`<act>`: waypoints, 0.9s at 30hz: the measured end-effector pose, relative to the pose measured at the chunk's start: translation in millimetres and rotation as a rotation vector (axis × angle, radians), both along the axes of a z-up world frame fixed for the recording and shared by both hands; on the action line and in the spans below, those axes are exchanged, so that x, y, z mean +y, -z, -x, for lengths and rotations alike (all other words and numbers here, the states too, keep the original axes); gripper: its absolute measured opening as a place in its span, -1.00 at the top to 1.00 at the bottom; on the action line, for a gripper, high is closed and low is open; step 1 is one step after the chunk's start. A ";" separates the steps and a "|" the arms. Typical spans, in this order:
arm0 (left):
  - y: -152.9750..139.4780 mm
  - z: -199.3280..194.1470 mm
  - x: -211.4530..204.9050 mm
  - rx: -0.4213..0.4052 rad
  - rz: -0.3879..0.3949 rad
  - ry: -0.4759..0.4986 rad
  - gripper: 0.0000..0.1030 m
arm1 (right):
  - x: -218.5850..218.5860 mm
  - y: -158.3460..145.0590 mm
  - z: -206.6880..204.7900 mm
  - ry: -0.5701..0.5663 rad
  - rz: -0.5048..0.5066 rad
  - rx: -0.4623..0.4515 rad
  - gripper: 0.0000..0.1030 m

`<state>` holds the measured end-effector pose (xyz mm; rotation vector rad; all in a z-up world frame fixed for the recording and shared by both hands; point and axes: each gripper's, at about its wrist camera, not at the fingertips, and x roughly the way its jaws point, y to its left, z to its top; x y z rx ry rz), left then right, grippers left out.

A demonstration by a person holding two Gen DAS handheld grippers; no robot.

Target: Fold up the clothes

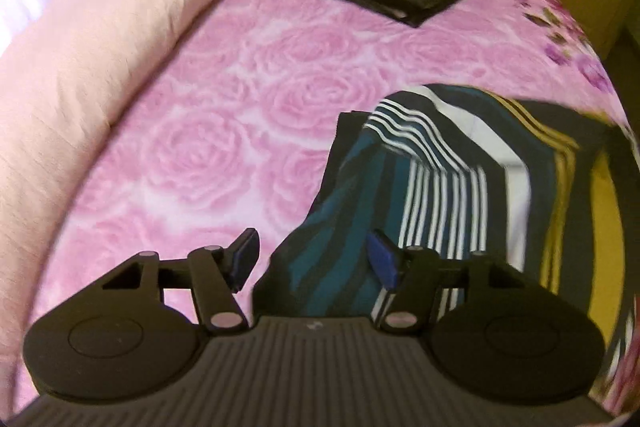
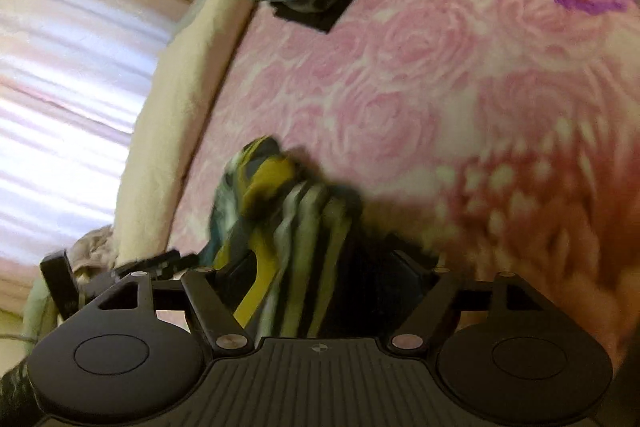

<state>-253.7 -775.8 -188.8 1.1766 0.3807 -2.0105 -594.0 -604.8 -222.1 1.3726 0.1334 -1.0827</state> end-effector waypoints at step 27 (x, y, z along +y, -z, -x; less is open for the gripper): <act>97.0 -4.5 125.6 -0.545 0.560 1.007 -0.14 | 20.0 14.2 -55.6 -0.267 -0.029 0.128 -0.57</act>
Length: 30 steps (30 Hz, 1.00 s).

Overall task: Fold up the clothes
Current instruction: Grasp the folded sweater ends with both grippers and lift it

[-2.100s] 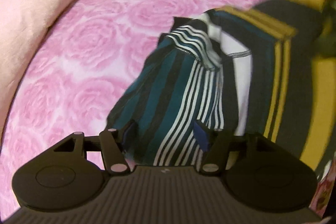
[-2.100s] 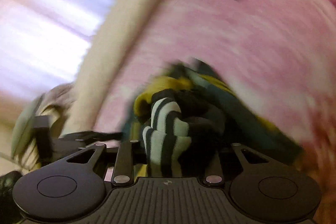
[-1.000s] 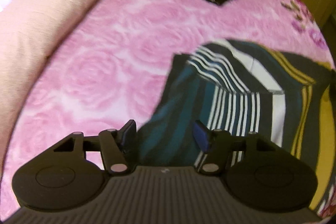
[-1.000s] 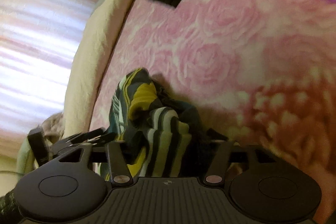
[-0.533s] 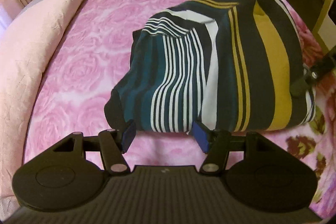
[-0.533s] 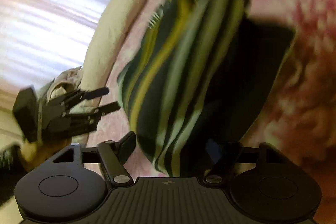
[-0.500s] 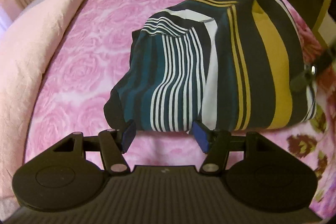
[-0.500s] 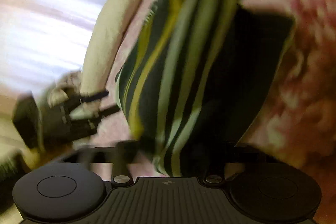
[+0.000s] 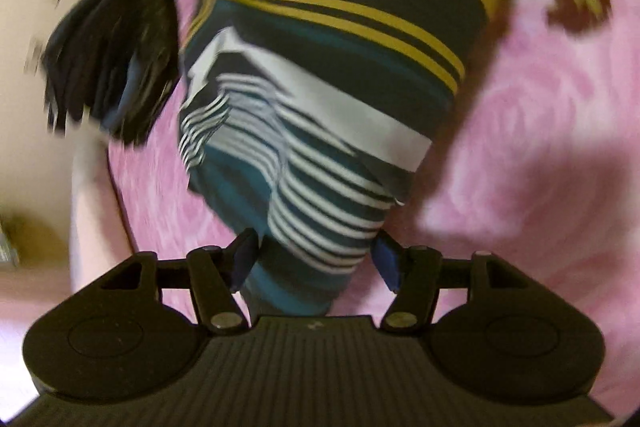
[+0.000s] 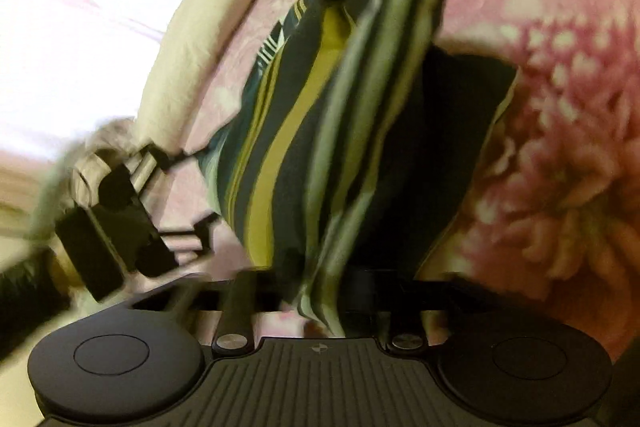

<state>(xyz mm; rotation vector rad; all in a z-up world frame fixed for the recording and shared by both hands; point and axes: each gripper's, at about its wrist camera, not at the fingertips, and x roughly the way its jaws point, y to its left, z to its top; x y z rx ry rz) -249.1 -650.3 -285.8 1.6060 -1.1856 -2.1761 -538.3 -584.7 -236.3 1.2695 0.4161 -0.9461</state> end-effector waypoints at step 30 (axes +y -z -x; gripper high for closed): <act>-31.5 -33.1 128.9 0.137 -0.237 -0.580 0.68 | 85.7 62.4 -91.2 -1.044 0.950 0.946 -0.36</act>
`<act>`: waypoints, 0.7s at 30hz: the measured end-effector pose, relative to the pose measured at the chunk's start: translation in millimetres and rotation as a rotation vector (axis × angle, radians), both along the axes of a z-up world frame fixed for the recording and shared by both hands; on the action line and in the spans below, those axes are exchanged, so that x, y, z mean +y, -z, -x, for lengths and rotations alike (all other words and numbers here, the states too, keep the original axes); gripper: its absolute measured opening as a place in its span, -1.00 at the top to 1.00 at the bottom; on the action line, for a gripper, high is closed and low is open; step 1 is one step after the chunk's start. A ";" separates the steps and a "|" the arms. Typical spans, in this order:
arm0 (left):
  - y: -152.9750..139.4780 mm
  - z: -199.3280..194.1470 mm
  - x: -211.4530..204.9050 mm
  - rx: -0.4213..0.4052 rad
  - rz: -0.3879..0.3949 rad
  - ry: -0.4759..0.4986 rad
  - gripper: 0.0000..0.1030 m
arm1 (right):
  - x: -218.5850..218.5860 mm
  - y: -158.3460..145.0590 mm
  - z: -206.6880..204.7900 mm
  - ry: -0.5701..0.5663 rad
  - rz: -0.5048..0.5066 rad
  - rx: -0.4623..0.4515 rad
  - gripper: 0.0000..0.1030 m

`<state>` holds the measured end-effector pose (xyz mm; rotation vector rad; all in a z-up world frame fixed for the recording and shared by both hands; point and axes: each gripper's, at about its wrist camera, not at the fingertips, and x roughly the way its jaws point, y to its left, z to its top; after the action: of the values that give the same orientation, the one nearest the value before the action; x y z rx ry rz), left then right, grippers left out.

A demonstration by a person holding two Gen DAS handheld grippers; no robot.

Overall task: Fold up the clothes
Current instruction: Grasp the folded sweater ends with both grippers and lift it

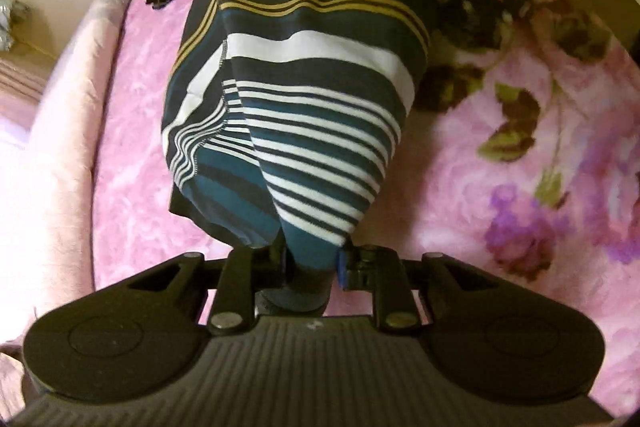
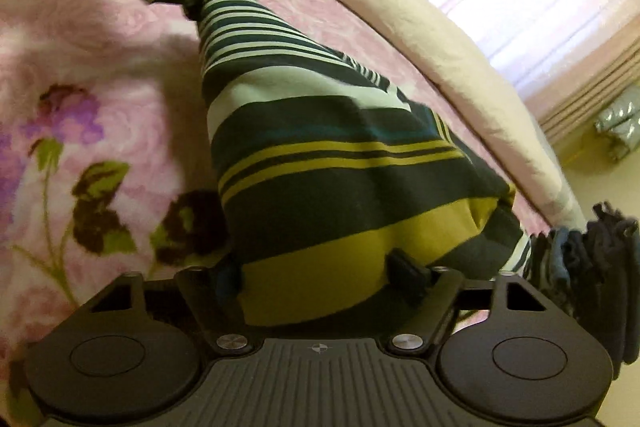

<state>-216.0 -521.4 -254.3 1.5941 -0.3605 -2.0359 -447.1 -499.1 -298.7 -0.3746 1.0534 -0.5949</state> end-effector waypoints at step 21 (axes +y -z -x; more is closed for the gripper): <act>30.0 25.6 21.8 -0.022 0.129 0.134 0.26 | 24.5 -4.8 -11.6 -0.032 0.034 0.136 -0.51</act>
<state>-241.7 -499.5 -284.3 1.5517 -0.6083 -2.0495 -435.6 -474.5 -293.9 -0.4665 1.1662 -0.5650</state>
